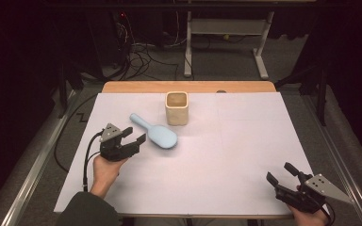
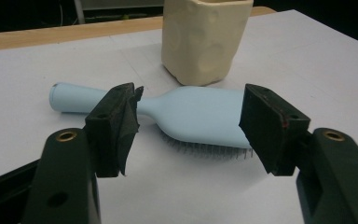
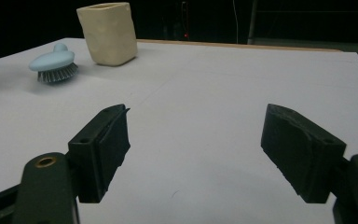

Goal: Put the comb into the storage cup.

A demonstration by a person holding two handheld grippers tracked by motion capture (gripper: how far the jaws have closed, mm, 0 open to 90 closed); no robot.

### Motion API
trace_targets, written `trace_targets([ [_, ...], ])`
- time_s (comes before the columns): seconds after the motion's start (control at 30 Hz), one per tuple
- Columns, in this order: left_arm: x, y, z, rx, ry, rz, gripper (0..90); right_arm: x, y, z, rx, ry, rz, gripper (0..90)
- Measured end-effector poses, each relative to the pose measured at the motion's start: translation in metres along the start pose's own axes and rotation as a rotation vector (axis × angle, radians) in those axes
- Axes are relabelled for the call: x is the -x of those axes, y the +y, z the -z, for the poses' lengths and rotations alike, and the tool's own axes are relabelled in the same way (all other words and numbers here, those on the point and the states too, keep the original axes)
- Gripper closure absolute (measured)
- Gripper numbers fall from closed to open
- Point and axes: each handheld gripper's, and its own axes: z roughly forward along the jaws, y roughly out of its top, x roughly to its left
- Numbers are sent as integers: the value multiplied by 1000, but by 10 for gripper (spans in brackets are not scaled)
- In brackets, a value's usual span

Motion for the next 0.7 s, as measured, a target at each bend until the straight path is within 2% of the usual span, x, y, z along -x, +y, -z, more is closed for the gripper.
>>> trace_targets([
  [0.07, 0, 2, -3, -3, 9, -12, 378, 0, 0, 0, 0, -1, 3, 239],
  [0.43, 1, 13, -15, -24, 2, -16, 382, 0, 0, 0, 0, 1, 3, 239],
  [0.7, 0, 25, -21, -48, -2, 0, 395, 0, 0, 0, -1, 2, 3, 239],
])
